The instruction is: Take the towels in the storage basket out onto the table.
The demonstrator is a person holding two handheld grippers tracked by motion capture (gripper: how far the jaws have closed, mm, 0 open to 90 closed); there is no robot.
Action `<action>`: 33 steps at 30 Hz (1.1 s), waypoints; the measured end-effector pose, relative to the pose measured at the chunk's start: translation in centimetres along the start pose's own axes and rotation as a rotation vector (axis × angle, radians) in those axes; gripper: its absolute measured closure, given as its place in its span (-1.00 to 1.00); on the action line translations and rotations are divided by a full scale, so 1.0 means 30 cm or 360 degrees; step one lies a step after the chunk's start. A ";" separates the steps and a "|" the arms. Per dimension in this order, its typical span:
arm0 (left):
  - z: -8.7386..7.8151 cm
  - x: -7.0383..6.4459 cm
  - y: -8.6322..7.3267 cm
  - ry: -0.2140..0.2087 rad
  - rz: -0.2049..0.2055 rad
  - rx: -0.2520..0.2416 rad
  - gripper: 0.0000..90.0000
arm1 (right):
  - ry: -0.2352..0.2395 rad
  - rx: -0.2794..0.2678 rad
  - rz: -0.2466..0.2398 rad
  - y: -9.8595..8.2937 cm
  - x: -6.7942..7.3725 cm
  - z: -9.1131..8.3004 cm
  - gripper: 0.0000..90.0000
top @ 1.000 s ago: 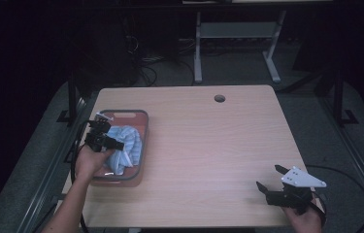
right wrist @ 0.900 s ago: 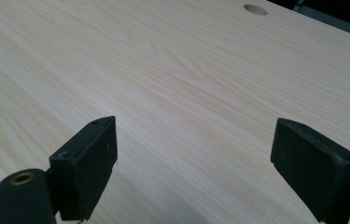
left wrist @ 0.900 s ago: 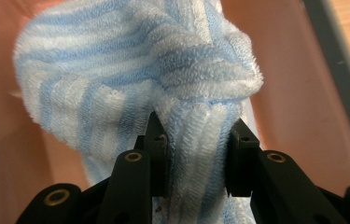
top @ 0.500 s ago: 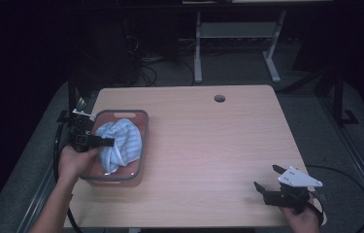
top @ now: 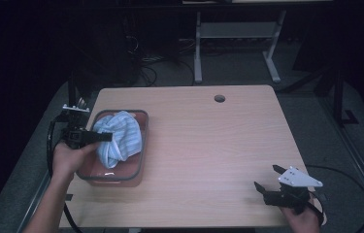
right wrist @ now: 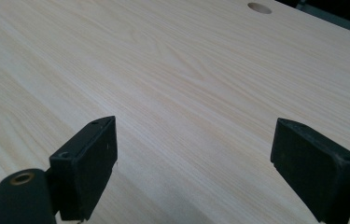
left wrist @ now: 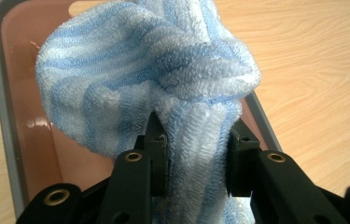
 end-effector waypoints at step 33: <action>-0.142 -0.065 0.089 -0.0147 0.0005 -0.0204 0.49 | -0.0013 -0.0006 0.0033 -0.001 -0.023 0.013 -0.68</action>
Point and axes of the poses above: each handheld gripper's, and its own axes: z roughly forward along the jaws, y roughly out of its top, x roughly to its left, the point moved 10 cm from there along z, roughly forward along the jaws, and after that the axes turned 11 degrees about -y, right-handed, at the moved point
